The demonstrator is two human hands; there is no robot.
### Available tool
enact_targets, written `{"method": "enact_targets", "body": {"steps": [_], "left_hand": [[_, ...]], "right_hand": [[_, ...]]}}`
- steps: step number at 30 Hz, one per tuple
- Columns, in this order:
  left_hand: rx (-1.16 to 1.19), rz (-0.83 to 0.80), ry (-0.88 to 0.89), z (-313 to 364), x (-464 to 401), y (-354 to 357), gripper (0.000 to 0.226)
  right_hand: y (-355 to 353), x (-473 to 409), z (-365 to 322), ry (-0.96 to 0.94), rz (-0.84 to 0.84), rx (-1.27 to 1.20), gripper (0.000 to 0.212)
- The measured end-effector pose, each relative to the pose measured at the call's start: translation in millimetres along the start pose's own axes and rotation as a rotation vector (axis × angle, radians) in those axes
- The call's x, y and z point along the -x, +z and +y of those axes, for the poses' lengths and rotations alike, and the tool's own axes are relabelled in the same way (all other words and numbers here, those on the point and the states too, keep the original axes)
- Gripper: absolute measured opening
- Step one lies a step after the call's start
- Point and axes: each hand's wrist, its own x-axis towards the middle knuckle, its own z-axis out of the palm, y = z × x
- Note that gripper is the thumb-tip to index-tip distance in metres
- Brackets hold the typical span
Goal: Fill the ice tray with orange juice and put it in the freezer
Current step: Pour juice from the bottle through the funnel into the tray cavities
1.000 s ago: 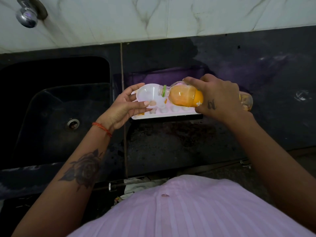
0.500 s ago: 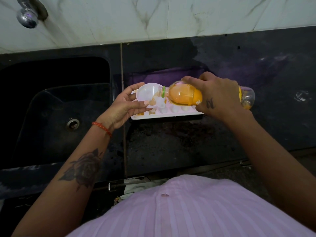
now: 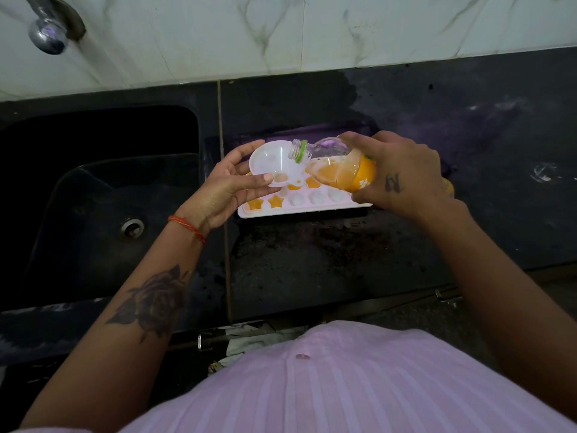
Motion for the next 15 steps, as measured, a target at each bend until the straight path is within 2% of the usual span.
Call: {"method": "enact_targets", "body": {"steps": [15], "left_hand": [[-0.013,-0.025,-0.040,-16,-7,12,0.067]], "right_hand": [[4,9,11,0.002,-0.011,0.173,0.075]]}}
